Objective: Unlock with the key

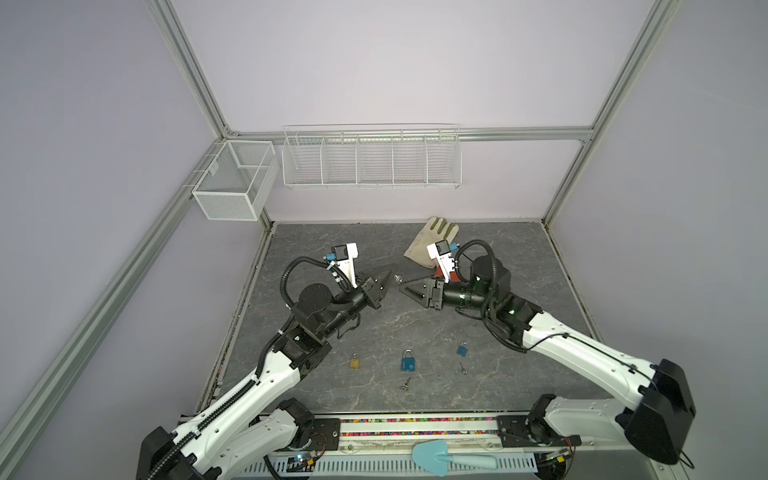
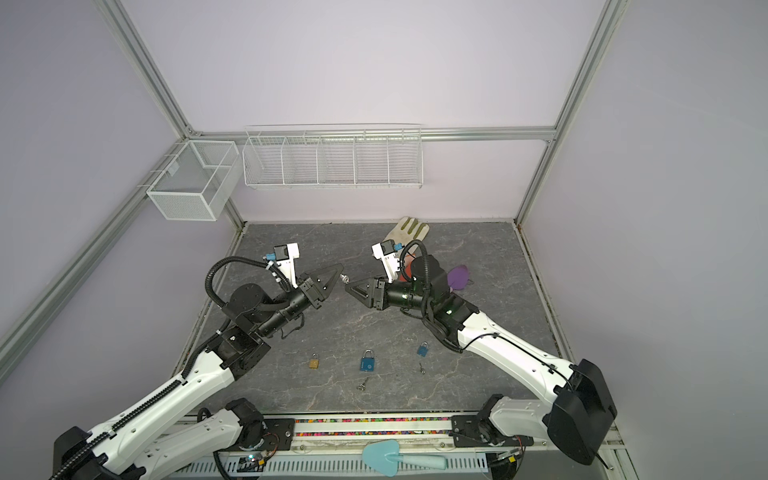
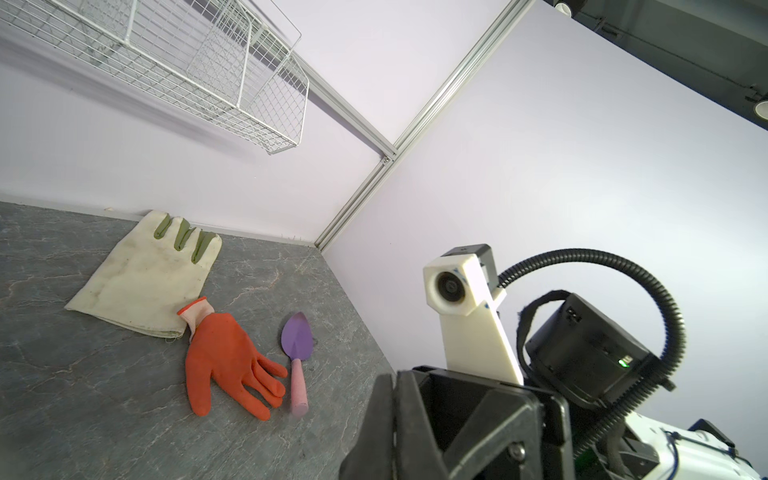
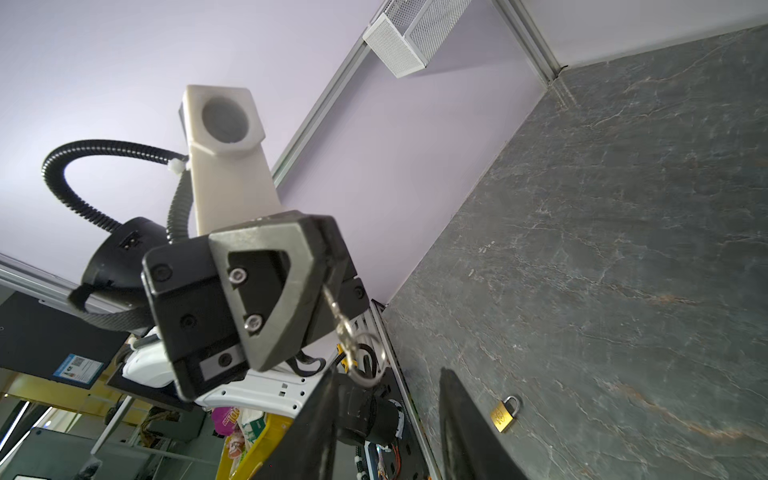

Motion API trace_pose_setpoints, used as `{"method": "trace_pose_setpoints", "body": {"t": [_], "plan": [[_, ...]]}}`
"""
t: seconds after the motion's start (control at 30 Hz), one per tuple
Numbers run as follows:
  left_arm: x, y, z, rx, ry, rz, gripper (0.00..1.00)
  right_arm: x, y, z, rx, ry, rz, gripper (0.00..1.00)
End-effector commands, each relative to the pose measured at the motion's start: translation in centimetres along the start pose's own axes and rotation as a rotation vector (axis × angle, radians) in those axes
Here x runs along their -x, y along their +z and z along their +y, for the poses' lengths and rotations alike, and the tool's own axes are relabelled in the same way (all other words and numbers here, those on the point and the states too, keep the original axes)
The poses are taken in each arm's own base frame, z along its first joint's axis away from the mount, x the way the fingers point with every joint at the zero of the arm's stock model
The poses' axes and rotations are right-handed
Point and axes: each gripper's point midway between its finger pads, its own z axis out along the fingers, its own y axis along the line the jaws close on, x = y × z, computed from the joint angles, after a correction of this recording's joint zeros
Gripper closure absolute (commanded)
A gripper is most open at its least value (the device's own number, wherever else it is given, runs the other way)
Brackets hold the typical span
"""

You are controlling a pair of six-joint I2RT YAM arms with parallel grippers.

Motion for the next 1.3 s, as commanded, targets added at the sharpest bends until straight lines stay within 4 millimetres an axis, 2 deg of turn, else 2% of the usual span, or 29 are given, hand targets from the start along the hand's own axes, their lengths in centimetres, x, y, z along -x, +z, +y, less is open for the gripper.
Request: {"method": "trace_pose_setpoints", "body": {"t": [0.0, 0.5, 1.0, 1.27], "plan": [[1.8, 0.0, -1.8, -0.05, 0.01, -0.043, 1.0, 1.2, -0.1, 1.8, 0.095, 0.021, -0.046, 0.6], [2.0, 0.4, -2.0, -0.065, -0.017, -0.054, 1.0, 1.3, -0.1, 2.4, 0.116, 0.02, -0.041, 0.72], [1.7, 0.4, -2.8, -0.096, -0.033, -0.02, 1.0, 1.8, -0.5, 3.4, 0.137, -0.026, -0.053, 0.73], [1.8, 0.3, -2.7, -0.09, -0.028, -0.023, 1.0, 2.3, -1.1, 4.8, 0.175, -0.049, -0.064, 0.74]]}}
